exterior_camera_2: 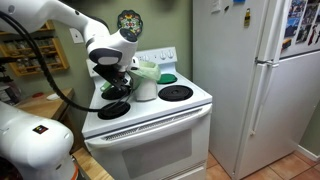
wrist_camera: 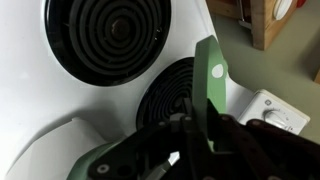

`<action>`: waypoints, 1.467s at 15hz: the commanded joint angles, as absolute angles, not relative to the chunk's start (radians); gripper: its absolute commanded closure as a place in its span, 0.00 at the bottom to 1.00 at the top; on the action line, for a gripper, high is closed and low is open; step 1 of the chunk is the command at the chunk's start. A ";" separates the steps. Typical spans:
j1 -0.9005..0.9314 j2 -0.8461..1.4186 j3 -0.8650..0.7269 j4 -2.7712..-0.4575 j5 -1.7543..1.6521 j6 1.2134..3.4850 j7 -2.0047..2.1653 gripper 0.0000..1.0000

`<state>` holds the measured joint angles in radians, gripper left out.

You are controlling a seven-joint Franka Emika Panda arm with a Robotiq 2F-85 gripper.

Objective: Close the green lid of the bin completely

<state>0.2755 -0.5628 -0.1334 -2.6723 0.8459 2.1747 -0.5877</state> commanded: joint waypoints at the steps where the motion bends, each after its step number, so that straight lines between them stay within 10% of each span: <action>1: 0.233 -0.560 -0.097 -2.668 0.863 2.156 -0.599 0.86; 2: 0.233 -0.560 -0.097 -2.668 0.863 2.156 -0.599 0.96; 22: 0.037 -0.485 -0.013 -2.587 1.201 1.913 -0.045 0.96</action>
